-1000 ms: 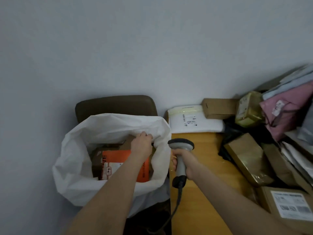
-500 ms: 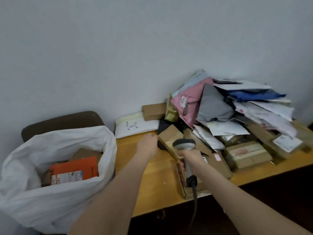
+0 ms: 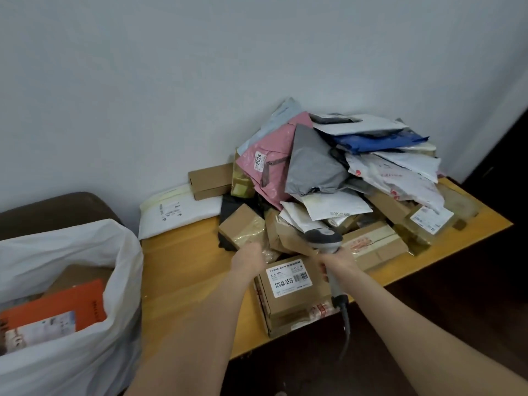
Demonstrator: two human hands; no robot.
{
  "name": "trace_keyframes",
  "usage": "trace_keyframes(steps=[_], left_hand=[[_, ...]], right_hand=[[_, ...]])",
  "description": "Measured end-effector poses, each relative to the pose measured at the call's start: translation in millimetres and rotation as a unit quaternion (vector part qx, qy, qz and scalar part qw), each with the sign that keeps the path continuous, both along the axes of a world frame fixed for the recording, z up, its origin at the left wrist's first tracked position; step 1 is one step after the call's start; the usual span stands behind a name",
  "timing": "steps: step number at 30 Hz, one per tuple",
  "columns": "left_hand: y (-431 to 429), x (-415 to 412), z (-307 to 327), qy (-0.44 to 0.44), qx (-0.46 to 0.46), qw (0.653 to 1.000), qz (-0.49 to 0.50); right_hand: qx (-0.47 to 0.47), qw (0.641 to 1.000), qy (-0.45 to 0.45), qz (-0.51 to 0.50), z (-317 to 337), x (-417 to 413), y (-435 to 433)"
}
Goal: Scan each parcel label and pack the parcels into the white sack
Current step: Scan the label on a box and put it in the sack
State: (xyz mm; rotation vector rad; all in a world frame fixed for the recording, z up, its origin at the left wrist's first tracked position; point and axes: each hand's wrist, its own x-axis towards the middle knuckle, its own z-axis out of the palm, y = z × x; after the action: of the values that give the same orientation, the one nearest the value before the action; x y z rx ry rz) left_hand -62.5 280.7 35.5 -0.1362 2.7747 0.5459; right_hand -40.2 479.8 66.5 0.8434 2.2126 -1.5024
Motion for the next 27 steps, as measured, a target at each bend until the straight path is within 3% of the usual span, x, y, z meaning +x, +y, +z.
trace_keyframes(steps=[5,8,11,13,16,20,27], left_hand=[[9.6,4.4,-24.6,-0.074,0.025,0.997,0.029],[9.5,10.0,-37.4,-0.127,0.108,0.981,0.104],[18.0,25.2,-45.0,-0.165,0.256,0.927,0.219],[25.0,36.3,-44.3,-0.158,0.303,0.887,0.310],[28.3,44.9,-32.7,-0.122,0.294,0.860,0.398],[16.8,50.7,-4.4,-0.098,0.254,0.867,0.416],[-18.5,66.2,56.8,0.017,0.212,0.873,0.438]], right_hand=[[0.029,0.999,-0.007,0.033,-21.3,-2.9,19.3],[0.009,0.998,-0.016,0.054,-29.4,-5.4,26.8],[-0.027,0.997,-0.023,0.075,-34.4,-6.4,33.1],[-0.043,0.995,-0.022,0.090,-35.0,-6.8,37.6],[-0.088,0.990,-0.035,0.106,-30.6,-5.9,42.1],[-0.141,0.983,-0.027,0.113,-17.4,-5.6,39.3],[-0.204,0.968,-0.039,0.142,18.0,-4.9,21.1]])
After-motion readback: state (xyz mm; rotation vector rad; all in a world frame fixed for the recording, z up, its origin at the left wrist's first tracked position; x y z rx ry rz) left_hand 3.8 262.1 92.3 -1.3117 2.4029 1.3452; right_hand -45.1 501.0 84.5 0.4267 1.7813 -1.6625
